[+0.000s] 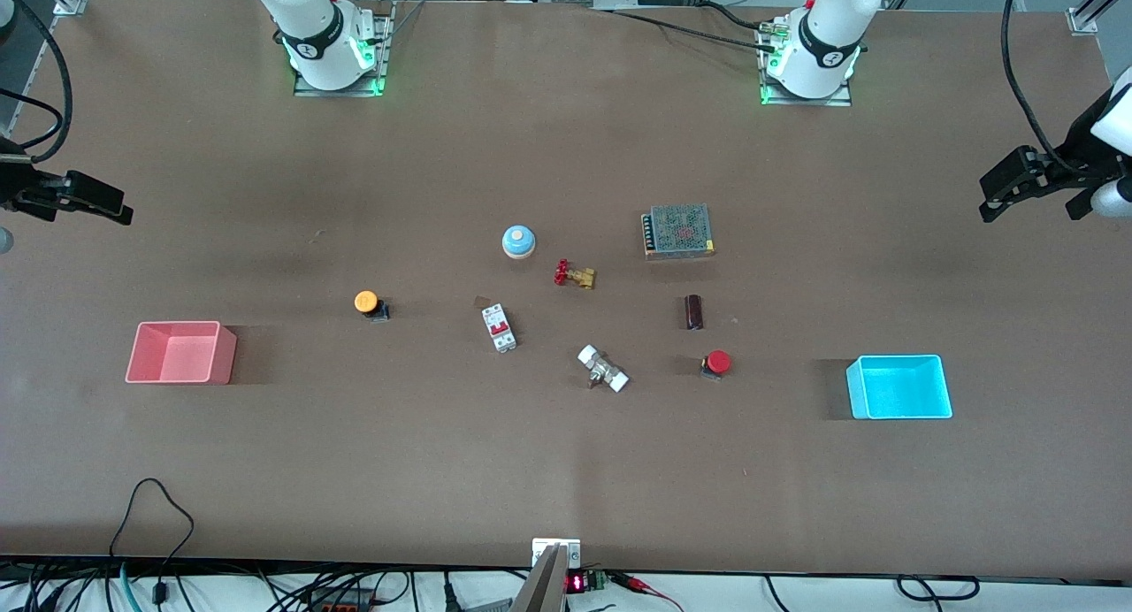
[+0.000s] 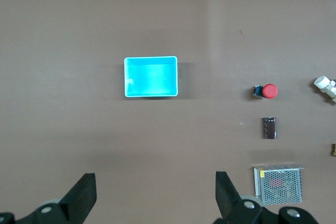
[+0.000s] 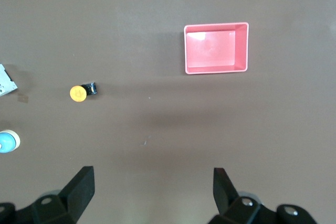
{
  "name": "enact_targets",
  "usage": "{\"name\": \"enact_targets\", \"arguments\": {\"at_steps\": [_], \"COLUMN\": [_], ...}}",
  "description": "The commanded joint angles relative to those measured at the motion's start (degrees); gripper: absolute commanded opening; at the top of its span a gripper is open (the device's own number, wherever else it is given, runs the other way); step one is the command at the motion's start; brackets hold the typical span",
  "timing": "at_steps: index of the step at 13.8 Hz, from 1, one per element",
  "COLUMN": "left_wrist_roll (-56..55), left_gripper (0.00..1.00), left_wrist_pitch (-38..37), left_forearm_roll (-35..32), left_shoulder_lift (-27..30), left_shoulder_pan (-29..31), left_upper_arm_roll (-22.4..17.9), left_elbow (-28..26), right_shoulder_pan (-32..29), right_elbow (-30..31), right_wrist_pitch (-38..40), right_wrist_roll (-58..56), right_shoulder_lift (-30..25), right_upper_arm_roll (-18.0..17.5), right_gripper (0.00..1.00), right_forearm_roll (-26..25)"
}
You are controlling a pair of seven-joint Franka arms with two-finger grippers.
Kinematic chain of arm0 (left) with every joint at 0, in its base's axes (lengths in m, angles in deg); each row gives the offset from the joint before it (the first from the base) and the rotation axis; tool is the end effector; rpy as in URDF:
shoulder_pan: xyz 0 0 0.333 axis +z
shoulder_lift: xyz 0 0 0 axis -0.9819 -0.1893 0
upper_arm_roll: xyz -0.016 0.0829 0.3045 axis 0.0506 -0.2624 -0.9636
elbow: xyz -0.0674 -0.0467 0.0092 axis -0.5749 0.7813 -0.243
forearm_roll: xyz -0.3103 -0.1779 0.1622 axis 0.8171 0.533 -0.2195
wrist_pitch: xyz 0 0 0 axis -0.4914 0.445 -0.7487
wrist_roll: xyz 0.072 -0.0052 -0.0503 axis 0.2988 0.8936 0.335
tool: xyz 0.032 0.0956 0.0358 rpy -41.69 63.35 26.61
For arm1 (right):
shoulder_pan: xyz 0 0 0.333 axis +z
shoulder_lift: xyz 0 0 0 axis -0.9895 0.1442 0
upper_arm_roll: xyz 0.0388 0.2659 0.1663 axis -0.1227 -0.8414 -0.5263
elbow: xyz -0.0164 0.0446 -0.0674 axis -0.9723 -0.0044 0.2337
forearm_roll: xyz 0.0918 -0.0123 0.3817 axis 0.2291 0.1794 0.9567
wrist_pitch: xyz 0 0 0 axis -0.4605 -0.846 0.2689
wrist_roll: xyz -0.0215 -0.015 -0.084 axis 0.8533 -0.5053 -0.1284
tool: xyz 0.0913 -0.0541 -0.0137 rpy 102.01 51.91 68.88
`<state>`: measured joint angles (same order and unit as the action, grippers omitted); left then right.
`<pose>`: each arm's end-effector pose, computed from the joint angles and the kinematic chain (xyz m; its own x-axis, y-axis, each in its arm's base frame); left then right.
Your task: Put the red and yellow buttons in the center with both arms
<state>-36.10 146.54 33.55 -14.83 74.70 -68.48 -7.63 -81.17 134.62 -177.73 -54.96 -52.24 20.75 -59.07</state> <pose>0.5628 -0.0088 0.6328 0.9937 0.0071 0.1122 0.0109 -0.9994 -0.0331 0.5805 -0.0409 0.5825 0.9954 -0.0437 -0.0854 -0.0433 -0.9990 0.0065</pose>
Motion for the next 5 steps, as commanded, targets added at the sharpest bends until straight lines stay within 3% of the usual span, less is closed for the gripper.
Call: {"name": "enact_targets", "arguments": {"at_steps": [1, 5], "left_wrist_roll": [2.99, 4.66], "left_gripper": [1.0, 1.0], "left_wrist_pitch": [2.37, 1.85], "left_forearm_roll": [2.15, 4.35], "left_shoulder_lift": [1.61, 1.35], "left_shoulder_pan": [0.95, 3.06], "left_upper_arm_roll": [-0.25, -0.33], "left_elbow": [-2.98, -2.72], "right_shoulder_pan": [-1.24, -1.24], "right_elbow": [4.88, 4.88], "right_wrist_pitch": [-0.8, 0.26], "right_wrist_roll": [0.18, -0.17], "right_shoulder_lift": [-5.04, -5.57], "right_upper_arm_roll": [-0.93, -0.93], "right_gripper": [1.0, 1.0], "right_forearm_roll": [-0.25, -0.6]}}
